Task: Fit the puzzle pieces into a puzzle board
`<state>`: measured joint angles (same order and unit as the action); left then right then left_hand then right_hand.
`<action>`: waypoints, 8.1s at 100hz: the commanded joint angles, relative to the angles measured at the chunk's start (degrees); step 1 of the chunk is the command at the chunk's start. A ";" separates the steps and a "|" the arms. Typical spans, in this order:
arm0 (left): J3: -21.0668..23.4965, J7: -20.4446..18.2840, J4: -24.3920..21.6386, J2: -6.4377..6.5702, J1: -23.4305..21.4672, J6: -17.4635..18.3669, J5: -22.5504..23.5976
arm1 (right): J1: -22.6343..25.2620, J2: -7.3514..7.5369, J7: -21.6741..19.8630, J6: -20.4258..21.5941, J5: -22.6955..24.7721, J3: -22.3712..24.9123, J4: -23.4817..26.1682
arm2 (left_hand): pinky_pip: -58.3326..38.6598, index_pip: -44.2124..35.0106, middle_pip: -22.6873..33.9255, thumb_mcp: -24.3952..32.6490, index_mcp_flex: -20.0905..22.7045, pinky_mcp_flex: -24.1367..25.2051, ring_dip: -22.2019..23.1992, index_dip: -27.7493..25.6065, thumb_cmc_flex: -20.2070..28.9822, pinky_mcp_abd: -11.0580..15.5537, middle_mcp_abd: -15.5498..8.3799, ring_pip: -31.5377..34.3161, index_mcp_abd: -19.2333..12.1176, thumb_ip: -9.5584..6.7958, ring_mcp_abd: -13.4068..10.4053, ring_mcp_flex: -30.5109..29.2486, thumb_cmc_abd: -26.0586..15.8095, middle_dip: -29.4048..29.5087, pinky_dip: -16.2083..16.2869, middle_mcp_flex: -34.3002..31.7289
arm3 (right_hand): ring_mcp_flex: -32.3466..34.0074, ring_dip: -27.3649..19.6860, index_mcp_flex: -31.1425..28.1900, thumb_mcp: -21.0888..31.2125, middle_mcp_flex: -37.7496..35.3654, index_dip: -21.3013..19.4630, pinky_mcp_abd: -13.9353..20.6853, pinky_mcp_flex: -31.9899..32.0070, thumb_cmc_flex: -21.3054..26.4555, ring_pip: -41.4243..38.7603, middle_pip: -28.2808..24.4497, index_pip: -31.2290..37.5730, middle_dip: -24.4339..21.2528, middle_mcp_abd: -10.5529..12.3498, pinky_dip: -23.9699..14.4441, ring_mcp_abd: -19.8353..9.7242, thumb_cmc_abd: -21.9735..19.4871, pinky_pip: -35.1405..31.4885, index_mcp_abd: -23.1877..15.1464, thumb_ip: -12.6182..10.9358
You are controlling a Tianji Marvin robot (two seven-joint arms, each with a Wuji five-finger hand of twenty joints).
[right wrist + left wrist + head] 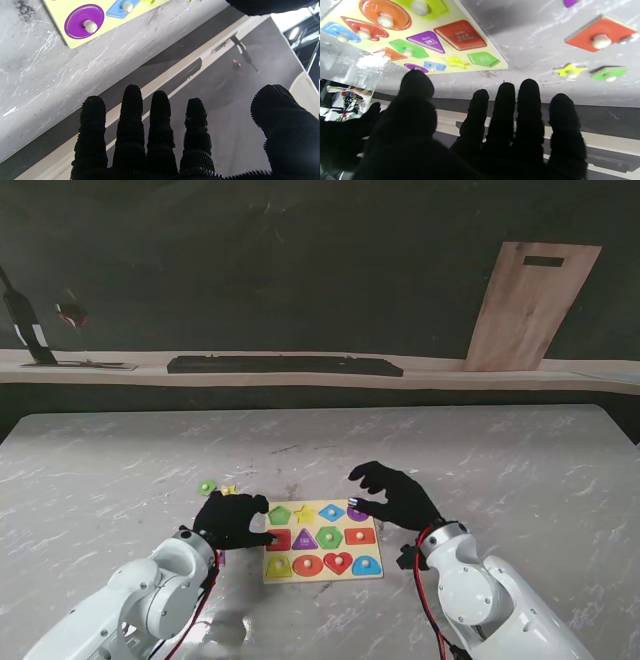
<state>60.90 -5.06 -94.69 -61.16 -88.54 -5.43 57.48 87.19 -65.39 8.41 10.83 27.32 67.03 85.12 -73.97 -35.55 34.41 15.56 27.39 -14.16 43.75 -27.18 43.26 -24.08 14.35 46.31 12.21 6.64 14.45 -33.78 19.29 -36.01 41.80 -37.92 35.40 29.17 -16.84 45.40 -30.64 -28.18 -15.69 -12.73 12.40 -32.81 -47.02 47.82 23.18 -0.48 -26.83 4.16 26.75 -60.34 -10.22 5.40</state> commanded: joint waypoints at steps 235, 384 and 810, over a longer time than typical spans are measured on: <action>14.25 3.37 8.73 2.57 -5.86 23.61 3.54 | -3.35 0.13 1.46 -5.11 7.54 -5.94 -2.00 | 2.90 -4.61 -2.43 23.49 7.54 0.11 0.68 0.47 9.69 4.53 -4.06 -4.40 -6.52 1.31 -3.56 -1.66 11.92 -2.23 -4.17 -5.67 | 2.20 1.40 -0.44 -0.60 -1.66 -0.48 -1.01 -0.78 -2.52 -3.01 -1.47 0.10 0.81 1.84 -1.31 -1.62 -1.66 -1.26 -2.03 -2.40; 10.13 3.91 10.76 2.28 -4.02 18.48 2.18 | -3.39 0.13 1.44 -5.81 7.71 -5.91 -2.00 | -3.74 -22.26 -9.85 25.25 11.82 -8.17 1.40 2.60 14.64 3.90 -3.82 2.03 -7.92 3.06 -3.54 -11.76 14.36 -12.14 -1.94 -21.93 | 2.15 1.39 -0.29 -0.52 -1.68 -0.41 -0.96 -0.72 -2.46 -2.98 -1.47 0.00 0.81 1.83 -1.33 -1.60 -1.71 -1.21 -2.09 -2.40; -28.41 5.09 21.54 -5.17 23.63 -6.55 -20.02 | -0.64 -0.76 3.52 -0.74 2.43 -0.81 -1.36 | -11.59 -29.68 8.97 42.42 11.43 -15.69 0.97 -3.35 5.18 -2.44 1.33 16.10 -0.26 1.23 -1.85 -18.03 19.64 -11.13 1.99 -22.63 | 1.98 1.45 -0.68 -1.22 -1.74 -0.61 -0.94 -0.47 -1.79 -3.03 -1.41 -0.24 0.79 1.67 -1.37 -1.53 -2.25 -1.15 -2.41 -2.54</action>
<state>32.81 0.51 -73.43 -66.09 -64.59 -11.86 37.78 86.15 -65.85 11.80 9.86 29.57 66.30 83.45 -83.18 -65.68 42.53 57.12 38.38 -29.85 44.37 -30.80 47.28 -24.08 11.75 60.41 13.01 7.92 12.65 -50.88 40.02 -47.37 42.37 -61.03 36.61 29.93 -17.29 45.35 -31.25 -28.18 -16.35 -13.53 11.83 -34.90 -47.75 47.81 23.46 -0.48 -27.39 4.06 25.68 -60.54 -10.80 4.85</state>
